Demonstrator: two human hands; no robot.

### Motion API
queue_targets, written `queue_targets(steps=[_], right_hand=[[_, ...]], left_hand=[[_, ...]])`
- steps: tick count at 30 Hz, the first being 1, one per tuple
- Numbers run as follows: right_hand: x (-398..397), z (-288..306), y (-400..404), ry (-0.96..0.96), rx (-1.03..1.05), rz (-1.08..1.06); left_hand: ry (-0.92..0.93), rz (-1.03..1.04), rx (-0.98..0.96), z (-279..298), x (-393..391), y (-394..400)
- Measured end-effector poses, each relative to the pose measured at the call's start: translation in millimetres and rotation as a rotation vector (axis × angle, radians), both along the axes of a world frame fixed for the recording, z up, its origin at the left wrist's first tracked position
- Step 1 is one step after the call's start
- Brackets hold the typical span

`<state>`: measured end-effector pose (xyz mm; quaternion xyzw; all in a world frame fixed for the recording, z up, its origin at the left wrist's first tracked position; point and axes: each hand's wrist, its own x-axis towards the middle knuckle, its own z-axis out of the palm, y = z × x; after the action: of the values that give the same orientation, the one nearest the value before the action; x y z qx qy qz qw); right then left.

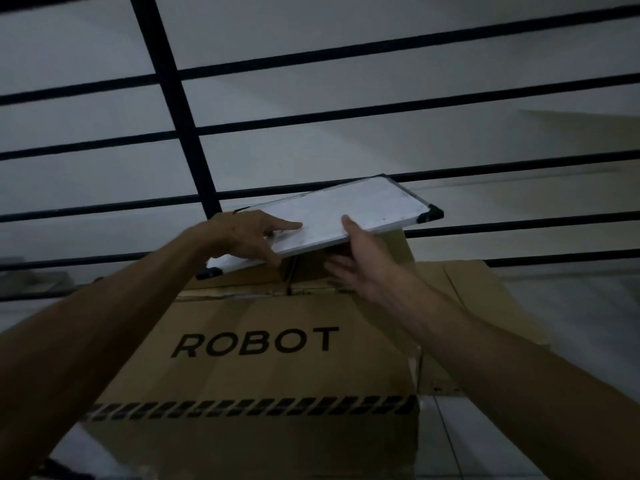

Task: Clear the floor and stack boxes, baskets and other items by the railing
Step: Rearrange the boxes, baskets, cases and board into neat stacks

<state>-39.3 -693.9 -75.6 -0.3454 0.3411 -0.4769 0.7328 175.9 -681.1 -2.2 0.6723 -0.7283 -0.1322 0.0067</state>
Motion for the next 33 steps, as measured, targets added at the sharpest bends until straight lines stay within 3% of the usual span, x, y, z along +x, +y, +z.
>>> queue_targets(steps=[5,7,14,17,20,23,33], right_hand=[[-42.0,0.2,-23.8,-0.166,0.008,-0.320],[-55.3,2.5,-28.0,-0.173,0.012,-0.366],[-71.6,-4.1,-31.7,0.026,0.073,-0.290],[-74.2,-4.7,-31.2,0.098,0.033,-0.253],[-75.8,-2.1,-31.4,0.145,0.006,-0.170],[-73.7,-1.3,-32.0,0.170,-0.007,-0.121],[-52.9,-1.8,-33.2,0.135,-0.033,-0.098]], left_hand=[[0.209,0.068,-0.056,1.3,30.5,4.3],[0.194,0.075,-0.044,-0.1,39.5,3.8],[0.141,0.168,0.065,-11.2,52.9,8.3],[0.070,0.272,-0.017,-13.8,61.9,7.1],[0.149,0.577,-0.163,-23.4,78.7,0.5],[0.267,0.808,-0.137,-36.7,93.4,3.0],[0.469,0.738,-0.124,-46.4,117.7,-0.2]])
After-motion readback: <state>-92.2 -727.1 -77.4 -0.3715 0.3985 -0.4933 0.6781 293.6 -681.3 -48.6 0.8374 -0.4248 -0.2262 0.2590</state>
